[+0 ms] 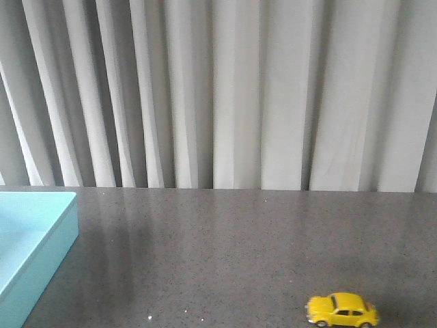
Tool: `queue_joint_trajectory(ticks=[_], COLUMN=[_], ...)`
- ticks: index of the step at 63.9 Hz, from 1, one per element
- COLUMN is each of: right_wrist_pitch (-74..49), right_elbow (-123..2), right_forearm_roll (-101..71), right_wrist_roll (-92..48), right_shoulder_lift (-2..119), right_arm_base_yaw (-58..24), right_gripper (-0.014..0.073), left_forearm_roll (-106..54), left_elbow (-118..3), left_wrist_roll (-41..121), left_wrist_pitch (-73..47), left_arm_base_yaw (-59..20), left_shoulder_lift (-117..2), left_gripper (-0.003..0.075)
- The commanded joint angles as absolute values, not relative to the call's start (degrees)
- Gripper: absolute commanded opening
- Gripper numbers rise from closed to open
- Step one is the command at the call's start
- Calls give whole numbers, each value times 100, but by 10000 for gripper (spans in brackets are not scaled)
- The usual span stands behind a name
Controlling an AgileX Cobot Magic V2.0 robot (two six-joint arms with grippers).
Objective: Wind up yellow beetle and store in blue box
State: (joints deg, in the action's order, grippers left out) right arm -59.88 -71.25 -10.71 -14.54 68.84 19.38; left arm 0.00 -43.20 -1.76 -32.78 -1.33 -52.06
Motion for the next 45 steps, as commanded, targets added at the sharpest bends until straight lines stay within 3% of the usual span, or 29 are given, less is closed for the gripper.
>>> queue_joint_trajectory(ticks=[1,13,25,45], right_wrist_pitch=[-5336,-5107,-5372,-4640], right_elbow=[-6570,-5560,-5046,-4301], right_forearm_roll=[-1175,-857,773,498], right_wrist_roll=[-1566,-1372,272,392], right_shoulder_lift=[6128,5201,4882,4250], right_arm_base_yaw=[1950,1076,186,-317], right_gripper=[544,542,542,542], left_forearm_roll=[-31,-36,-36,-36], left_elbow=[-4495,-4495,-4495,-4495], left_wrist_roll=[-199,-199,-199,-199], left_wrist_pitch=[-2932,-2912,-2912,-2911], left_arm_base_yaw=[-133,-133,-133,-133], left_shoulder_lift=[-5188,-5188,-5188,-5188], left_gripper=[524,524,524,524])
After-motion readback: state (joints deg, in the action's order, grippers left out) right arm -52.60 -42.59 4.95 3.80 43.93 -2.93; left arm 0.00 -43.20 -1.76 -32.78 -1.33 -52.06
